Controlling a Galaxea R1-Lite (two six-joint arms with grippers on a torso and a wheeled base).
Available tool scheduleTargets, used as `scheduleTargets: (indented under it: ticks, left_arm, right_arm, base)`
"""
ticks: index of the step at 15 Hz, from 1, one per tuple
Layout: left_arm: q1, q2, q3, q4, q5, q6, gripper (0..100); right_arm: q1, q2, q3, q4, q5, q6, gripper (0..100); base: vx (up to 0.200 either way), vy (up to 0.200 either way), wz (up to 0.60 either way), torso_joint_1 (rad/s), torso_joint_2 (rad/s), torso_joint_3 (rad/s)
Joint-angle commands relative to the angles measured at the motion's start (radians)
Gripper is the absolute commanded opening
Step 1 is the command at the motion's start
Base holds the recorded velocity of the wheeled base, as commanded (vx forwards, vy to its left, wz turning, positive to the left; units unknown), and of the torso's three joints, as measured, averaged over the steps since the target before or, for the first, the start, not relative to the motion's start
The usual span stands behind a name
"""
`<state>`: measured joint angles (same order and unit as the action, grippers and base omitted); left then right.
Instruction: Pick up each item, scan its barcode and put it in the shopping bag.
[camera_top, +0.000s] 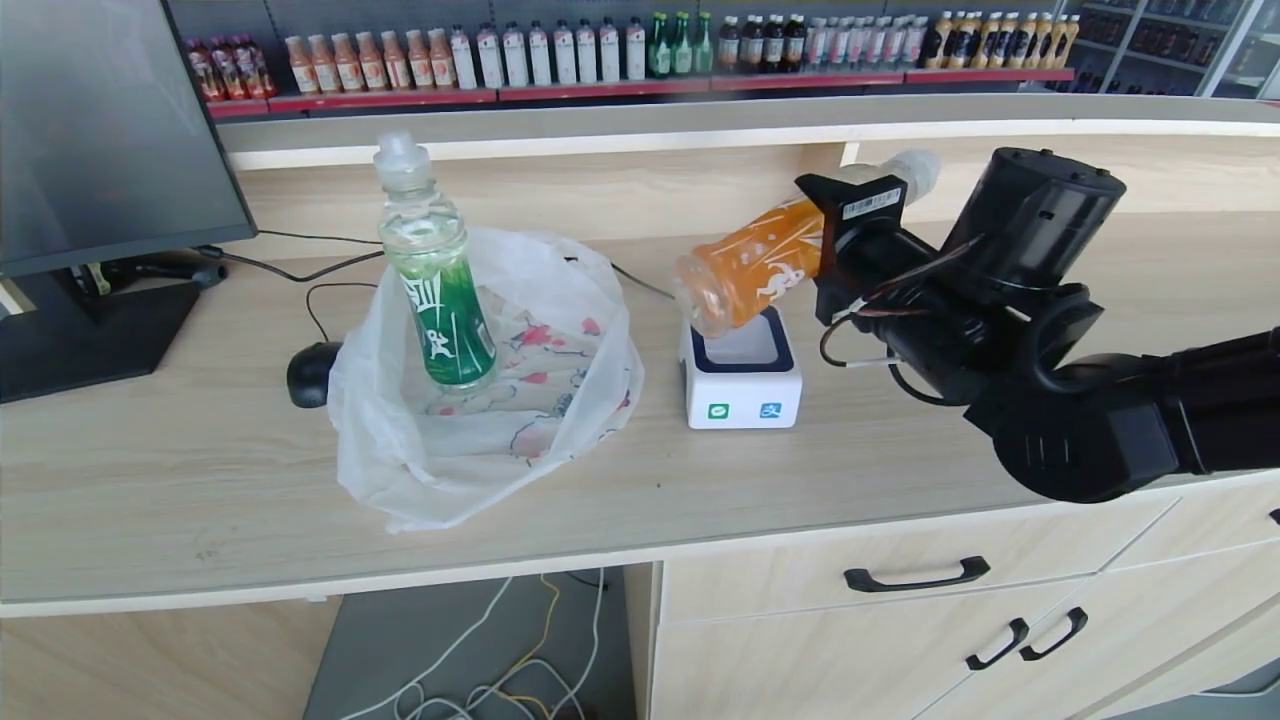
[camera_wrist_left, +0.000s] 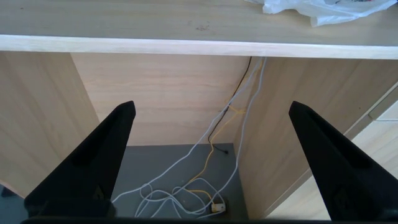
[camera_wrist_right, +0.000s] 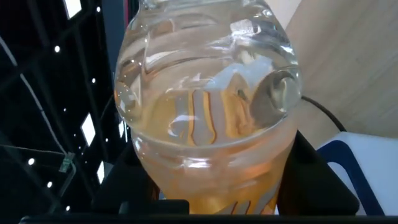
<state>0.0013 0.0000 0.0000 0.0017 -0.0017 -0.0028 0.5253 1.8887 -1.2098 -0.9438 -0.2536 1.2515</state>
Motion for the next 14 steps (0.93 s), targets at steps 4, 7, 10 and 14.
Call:
scheduleTargets:
  ticks: [4, 7, 10, 14]
  left_arm:
    - [0.000, 0.000, 0.000, 0.000, 0.000, 0.000, 100]
    - [0.000, 0.000, 0.000, 0.000, 0.000, 0.000, 100]
    - [0.000, 0.000, 0.000, 0.000, 0.000, 0.000, 100]
    - [0.000, 0.000, 0.000, 0.000, 0.000, 0.000, 100]
  right_arm:
    - [-0.024, 0.023, -0.008, 0.005, 0.001, 0.057, 0]
    - [-0.028, 0.039, 0.006, 0.005, 0.001, 0.078, 0]
    - [-0.038, 0.058, 0.007, 0.003, 0.001, 0.082, 0]
    - [-0.041, 0.059, 0.010, 0.003, -0.001, 0.100, 0]
  base:
    - [0.000, 0.000, 0.00, 0.000, 0.00, 0.000]
    - [0.000, 0.000, 0.00, 0.000, 0.00, 0.000]
    - [0.000, 0.000, 0.00, 0.000, 0.00, 0.000]
    - [0.000, 0.000, 0.00, 0.000, 0.00, 0.000]
